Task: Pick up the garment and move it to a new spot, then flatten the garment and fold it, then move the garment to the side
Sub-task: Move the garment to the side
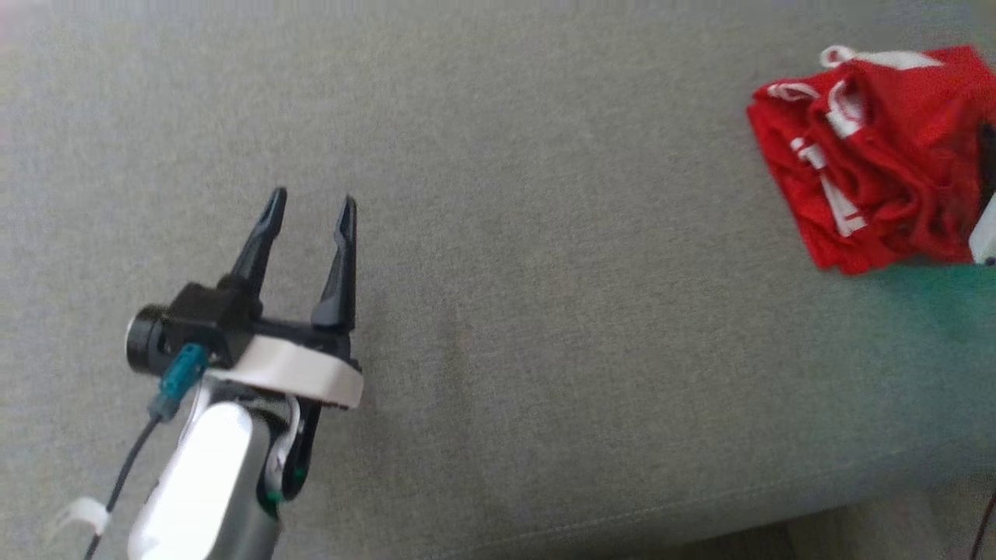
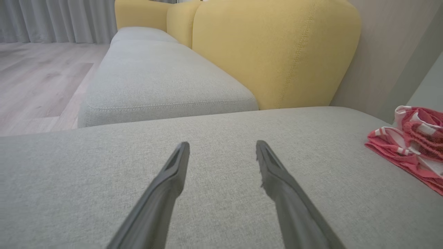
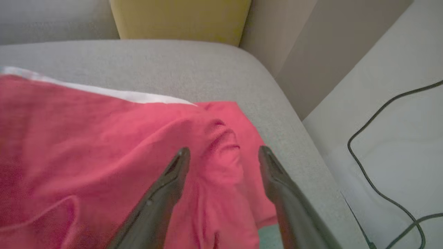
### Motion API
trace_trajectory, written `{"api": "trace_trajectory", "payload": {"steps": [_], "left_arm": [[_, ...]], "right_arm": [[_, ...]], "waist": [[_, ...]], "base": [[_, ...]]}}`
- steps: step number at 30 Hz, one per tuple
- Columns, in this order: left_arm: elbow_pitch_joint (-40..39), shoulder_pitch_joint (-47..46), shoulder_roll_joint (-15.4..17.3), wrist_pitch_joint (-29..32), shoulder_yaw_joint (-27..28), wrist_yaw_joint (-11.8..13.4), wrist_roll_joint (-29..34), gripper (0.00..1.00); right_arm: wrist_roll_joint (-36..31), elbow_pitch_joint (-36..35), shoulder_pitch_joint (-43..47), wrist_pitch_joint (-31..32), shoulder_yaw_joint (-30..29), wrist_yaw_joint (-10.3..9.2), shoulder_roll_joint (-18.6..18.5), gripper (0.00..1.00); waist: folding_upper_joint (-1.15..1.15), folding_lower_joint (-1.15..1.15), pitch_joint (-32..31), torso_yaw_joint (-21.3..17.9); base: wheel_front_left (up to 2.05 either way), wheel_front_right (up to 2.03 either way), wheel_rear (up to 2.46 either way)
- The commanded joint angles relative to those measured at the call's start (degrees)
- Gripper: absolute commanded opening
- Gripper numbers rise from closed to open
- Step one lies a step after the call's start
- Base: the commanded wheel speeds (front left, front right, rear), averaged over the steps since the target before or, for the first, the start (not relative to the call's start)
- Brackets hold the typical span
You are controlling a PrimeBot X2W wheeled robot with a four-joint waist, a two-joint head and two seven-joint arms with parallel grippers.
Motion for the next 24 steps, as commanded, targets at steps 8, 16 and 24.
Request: {"api": "trace_trajectory", "payload": {"steps": [8,16,24], "left_arm": [[-1.8,4.9,1.3,-0.6,3.0,2.1,-1.1,1.00],[-3.0,7.7,2.0,0.3,3.8,3.7,-1.8,1.00],[-4.4,11.2,4.3,1.7,5.3,5.2,-2.2,1.00]], "right_arm": [[-1.8,-27.1,16.1,-3.2,-2.7,0.37,8.7,1.00],[-1.5,-40.7,25.8,-7.6,2.6,0.37,17.9,1.00],[-2.8,-43.6,31.0,-12.2,6.2,0.37,20.6,1.00]], "waist": [[0.00,0.00,-8.2,-0.6],[0.00,0.00,-11.2,3.2],[0.00,0.00,-14.0,8.1]], "base": [[0.00,0.00,0.00],[0.00,0.00,0.00],[0.00,0.00,0.00]]}}
